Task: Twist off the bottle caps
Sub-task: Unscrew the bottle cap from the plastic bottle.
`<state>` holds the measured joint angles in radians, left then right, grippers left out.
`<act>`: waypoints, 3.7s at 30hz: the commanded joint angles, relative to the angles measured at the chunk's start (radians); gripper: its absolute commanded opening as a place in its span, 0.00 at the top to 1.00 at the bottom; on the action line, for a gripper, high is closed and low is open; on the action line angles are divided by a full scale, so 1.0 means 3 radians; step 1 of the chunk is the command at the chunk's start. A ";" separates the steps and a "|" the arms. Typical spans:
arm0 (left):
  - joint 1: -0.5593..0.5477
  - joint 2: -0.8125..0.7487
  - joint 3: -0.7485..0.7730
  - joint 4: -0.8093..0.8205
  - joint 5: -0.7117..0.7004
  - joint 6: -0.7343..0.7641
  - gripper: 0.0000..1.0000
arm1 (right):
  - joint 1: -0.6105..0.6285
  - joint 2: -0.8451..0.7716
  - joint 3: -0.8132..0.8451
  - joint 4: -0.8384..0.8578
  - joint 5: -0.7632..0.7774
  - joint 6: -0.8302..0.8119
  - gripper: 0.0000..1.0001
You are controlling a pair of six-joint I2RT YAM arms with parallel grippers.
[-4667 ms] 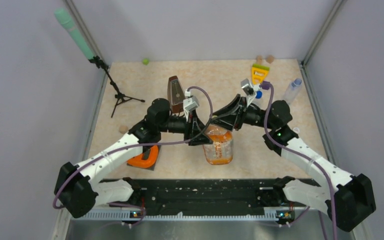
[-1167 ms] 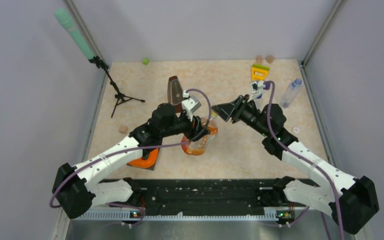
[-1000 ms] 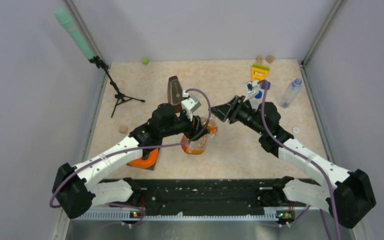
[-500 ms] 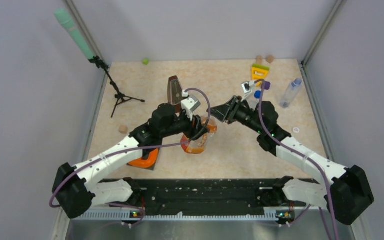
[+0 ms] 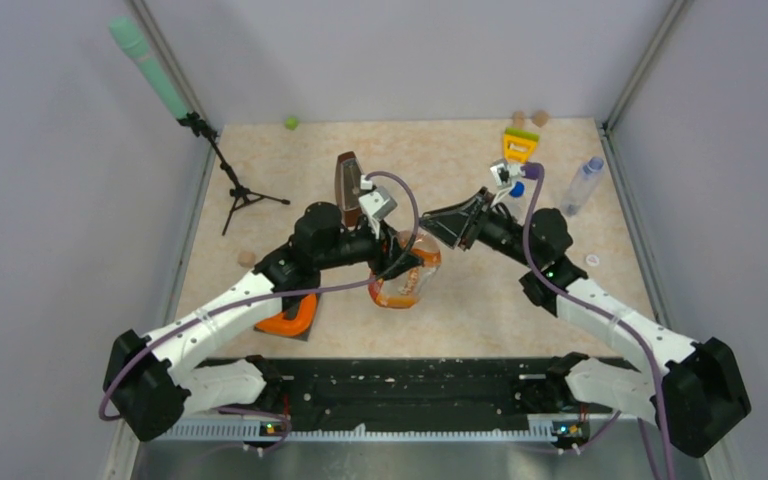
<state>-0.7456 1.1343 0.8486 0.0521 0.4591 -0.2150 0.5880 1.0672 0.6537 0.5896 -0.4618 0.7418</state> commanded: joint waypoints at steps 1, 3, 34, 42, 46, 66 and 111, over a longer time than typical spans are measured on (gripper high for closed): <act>-0.0068 0.0040 0.0093 0.0391 0.0811 -0.0065 1.00 | 0.0088 -0.0083 -0.0021 0.0556 -0.0805 -0.0023 1.00; -0.0057 0.0030 0.0092 0.0407 0.0895 -0.0086 1.00 | 0.0067 -0.0101 -0.0020 0.0624 -0.0942 -0.0043 1.00; -0.0683 -0.0127 0.0022 -0.0010 -0.1788 0.0436 1.00 | 0.0090 -0.0242 0.0066 -0.0334 0.0559 0.0066 0.48; -0.0710 -0.0107 0.0044 -0.0070 -0.1950 0.0445 1.00 | 0.0141 -0.0217 0.0056 -0.0289 0.0609 0.0048 0.71; -0.0710 -0.0109 0.0045 -0.0061 -0.1944 0.0429 1.00 | 0.0141 -0.0211 0.0044 -0.0242 0.0546 0.0037 0.88; -0.0353 -0.0038 0.0265 -0.0248 -0.0490 0.0270 1.00 | 0.0140 -0.0200 -0.0046 0.0241 -0.0220 -0.0095 1.00; -0.1064 0.0110 0.0398 -0.0348 -0.2682 0.0673 1.00 | 0.0136 -0.0214 -0.0219 0.0258 0.0727 0.0318 0.54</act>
<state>-1.0302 1.1740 0.9386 -0.0891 -0.2024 -0.0616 0.6174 0.9775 0.5552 0.6022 -0.2371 0.7986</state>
